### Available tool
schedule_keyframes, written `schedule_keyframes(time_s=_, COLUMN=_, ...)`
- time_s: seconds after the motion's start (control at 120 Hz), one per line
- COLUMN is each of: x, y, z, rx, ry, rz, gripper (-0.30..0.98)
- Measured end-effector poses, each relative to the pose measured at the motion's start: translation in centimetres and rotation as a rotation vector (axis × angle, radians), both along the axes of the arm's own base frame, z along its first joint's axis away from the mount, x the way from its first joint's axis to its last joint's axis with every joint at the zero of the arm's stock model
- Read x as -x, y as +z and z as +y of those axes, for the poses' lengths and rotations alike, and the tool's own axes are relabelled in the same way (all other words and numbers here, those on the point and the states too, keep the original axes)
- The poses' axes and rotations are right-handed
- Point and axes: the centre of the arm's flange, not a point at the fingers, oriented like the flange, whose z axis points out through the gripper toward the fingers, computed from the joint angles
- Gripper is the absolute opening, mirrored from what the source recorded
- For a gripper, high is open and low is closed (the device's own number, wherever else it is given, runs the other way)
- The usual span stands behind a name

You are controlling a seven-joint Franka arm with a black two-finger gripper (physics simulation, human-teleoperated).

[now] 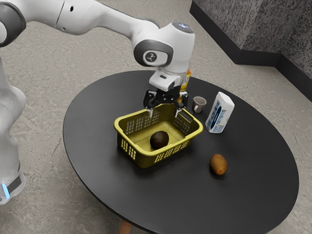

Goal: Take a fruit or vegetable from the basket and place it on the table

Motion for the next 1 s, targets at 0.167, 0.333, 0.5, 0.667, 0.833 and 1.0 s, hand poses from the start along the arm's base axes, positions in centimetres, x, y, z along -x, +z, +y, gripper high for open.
schedule_keyframes(time_s=0.167, x=-0.7, y=-1.6, z=-0.6, rx=0.013, ry=0.004, rz=0.015, gripper=0.69)
schedule_keyframes(time_s=0.333, x=-0.8, y=-4.5, z=-1.5, rx=0.01, ry=-0.002, rz=0.055, gripper=0.69)
schedule_keyframes(time_s=0.5, x=-0.7, y=-6.4, z=-1.3, rx=0.006, ry=0.005, rz=0.077, gripper=0.69)
schedule_keyframes(time_s=0.667, x=-1.1, y=-8.0, z=-2.2, rx=0.006, ry=-0.003, rz=0.086, gripper=0.69)
schedule_keyframes(time_s=0.833, x=-1.2, y=-8.8, z=-3.8, rx=0.009, ry=-0.024, rz=0.087, gripper=0.69)
schedule_keyframes(time_s=1.0, x=-1.3, y=-9.7, z=-4.8, rx=0.008, ry=-0.037, rz=0.09, gripper=0.69)
